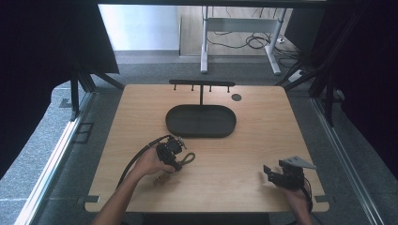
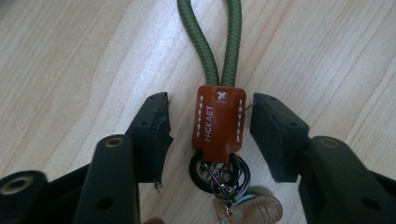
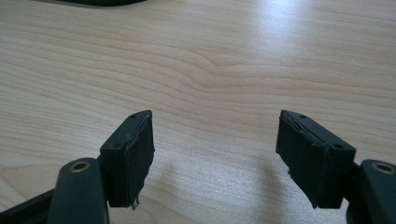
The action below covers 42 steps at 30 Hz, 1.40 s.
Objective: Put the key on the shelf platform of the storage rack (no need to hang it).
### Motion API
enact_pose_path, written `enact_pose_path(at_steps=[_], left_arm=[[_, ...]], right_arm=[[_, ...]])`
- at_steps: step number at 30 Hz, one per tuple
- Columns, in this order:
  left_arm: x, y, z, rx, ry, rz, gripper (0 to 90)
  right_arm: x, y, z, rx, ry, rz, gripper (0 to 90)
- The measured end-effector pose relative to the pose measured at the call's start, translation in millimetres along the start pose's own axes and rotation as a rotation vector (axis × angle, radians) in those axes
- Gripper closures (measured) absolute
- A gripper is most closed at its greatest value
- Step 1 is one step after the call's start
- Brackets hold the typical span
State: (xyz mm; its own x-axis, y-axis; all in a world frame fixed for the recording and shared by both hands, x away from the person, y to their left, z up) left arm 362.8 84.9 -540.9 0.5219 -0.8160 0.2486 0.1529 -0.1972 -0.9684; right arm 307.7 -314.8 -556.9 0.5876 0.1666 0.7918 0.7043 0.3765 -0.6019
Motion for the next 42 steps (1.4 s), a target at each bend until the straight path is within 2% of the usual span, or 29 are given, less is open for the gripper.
enact_pose_path(at_steps=[7,10,16,19,25,28,30,36,42], left_arm=[[-1.7,0.1,0.7,-0.005,0.005,0.005,57.4],[-1.8,-0.2,1.5,-0.005,0.003,0.002,65.4],[-2.6,-2.0,1.1,-0.007,0.014,0.004,66.5],[-2.9,-11.0,1.1,-0.008,0.016,-0.017,66.6],[-1.0,-42.7,0.9,0.004,0.025,-0.083,66.7],[1.4,-56.6,0.9,-0.024,0.028,-0.126,66.7],[3.2,-63.3,0.8,-0.024,0.033,-0.135,66.7],[8.6,-74.0,3.3,-0.006,0.041,-0.152,66.7],[14.5,-78.4,8.3,-0.026,0.03,-0.167,66.7]], right_arm=[[0.2,-0.4,0.0,-0.001,-0.001,0.001,28.2],[-0.1,-0.1,0.0,-0.003,-0.002,0.002,28.2],[-0.6,-0.2,-2.2,-0.007,0.003,-0.001,28.2],[-1.2,0.2,-3.3,-0.007,0.005,0.001,28.2],[-1.1,-0.2,-3.6,-0.009,0.01,-0.002,28.3],[-1.0,0.1,-2.9,-0.009,0.01,-0.004,28.3],[-1.0,0.2,-2.7,-0.008,0.006,0.0,28.2],[-1.5,0.8,-3.2,-0.012,0.0,-0.003,28.3],[-2.1,0.7,-4.0,-0.014,0.001,-0.002,28.2]])
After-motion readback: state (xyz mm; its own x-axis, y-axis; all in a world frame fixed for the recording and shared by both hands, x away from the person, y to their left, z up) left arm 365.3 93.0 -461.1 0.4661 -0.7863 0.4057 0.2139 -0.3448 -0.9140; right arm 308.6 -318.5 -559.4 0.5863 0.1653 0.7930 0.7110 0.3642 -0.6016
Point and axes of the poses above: each handheld gripper's, and its own axes: y roughly forward along the jaws, x roughly out of its top, z roughly to its left, the point moved 4 cm from there along y, roughly forward along the jaws, and after that the axes turned 5 degrees about x, right-handed, at the moved point
